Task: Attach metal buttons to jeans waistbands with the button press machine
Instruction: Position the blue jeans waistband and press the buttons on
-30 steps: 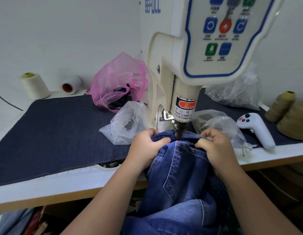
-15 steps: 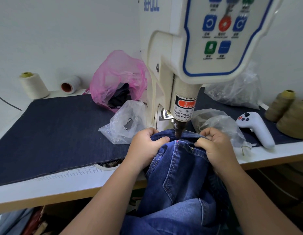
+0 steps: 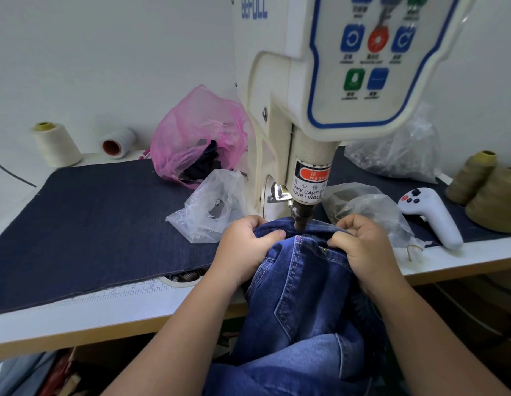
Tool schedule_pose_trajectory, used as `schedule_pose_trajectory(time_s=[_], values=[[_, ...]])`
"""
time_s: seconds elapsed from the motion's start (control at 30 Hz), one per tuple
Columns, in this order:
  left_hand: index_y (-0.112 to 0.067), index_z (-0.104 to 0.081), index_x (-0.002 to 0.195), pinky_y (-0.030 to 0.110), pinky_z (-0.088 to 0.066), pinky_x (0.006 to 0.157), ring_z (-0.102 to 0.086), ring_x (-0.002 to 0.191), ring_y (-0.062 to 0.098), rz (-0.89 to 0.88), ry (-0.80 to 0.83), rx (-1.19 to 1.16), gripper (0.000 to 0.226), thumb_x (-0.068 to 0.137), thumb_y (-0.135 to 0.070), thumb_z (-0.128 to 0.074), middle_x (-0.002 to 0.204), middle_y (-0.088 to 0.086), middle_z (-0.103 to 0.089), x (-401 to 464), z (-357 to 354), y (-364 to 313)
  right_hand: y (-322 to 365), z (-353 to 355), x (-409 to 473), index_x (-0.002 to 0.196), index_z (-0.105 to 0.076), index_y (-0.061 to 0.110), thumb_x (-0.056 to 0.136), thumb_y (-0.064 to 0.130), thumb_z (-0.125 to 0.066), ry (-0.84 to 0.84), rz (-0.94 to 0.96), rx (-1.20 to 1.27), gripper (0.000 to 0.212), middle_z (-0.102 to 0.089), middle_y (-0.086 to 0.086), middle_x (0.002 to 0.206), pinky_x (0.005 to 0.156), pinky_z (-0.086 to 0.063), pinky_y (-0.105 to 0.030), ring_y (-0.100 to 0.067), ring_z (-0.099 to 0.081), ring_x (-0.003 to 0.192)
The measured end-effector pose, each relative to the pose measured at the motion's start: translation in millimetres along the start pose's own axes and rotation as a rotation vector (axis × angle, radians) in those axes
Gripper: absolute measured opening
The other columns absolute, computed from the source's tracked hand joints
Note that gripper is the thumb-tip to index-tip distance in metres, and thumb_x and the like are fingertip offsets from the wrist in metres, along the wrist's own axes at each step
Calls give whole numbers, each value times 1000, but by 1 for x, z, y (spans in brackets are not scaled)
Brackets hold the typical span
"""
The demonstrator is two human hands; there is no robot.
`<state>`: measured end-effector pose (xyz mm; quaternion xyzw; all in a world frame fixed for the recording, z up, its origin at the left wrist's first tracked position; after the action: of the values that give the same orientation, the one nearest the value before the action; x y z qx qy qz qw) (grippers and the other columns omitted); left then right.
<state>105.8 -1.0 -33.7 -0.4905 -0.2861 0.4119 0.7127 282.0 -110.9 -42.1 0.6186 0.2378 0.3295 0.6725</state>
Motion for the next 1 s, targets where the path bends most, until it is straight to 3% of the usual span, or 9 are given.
schedule_pose_trajectory(time_s=[0.37, 0.6, 0.7, 0.87, 1.0], values=[[-9, -68, 87, 43, -53, 81, -69, 87, 27, 0, 1, 12, 20, 84, -28, -74, 84, 8, -74, -1, 1, -2, 2, -1, -1, 62, -61, 21, 57, 13, -65, 8, 6, 12, 10, -54, -5, 55, 51, -39, -29, -20, -48, 54], [-10, -68, 87, 42, -54, 79, -69, 83, 25, -1, 3, 12, 20, 85, -28, -74, 83, 8, -74, -1, 1, -1, 1, 0, 0, 68, -59, 13, 57, 14, -65, 1, 4, -1, 12, -54, -8, 57, 54, -39, -32, -21, -48, 57], [-9, -67, 85, 39, -53, 75, -64, 73, 18, -6, -2, 13, 20, 84, -27, -75, 82, 10, -73, -1, 1, -1, 0, 0, 0, 66, -61, 19, 57, 15, -65, -1, -4, -12, 10, -54, -10, 59, 58, -39, -37, -23, -47, 58], [-9, -68, 86, 39, -53, 76, -68, 80, 25, -4, 2, 7, 19, 84, -27, -74, 83, 10, -73, -1, 0, -2, 0, 0, 0, 65, -61, 21, 57, 16, -65, -3, 0, -20, 10, -54, -8, 58, 59, -40, -37, -21, -48, 57], [-9, -68, 86, 39, -53, 76, -65, 75, 19, -7, 5, 5, 19, 85, -27, -74, 83, 11, -73, 0, 0, -2, 0, 0, 1, 64, -62, 21, 56, 16, -66, -5, 4, -19, 10, -55, -9, 58, 58, -40, -36, -22, -48, 58]])
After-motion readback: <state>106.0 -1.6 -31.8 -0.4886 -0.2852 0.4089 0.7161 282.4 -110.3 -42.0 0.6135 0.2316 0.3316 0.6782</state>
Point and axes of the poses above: each hand's wrist, its own x-axis towards the middle knuckle, its own z-axis out of the back of the hand, y = z × x, the point moved 2 cm from there along x, towards the middle knuckle
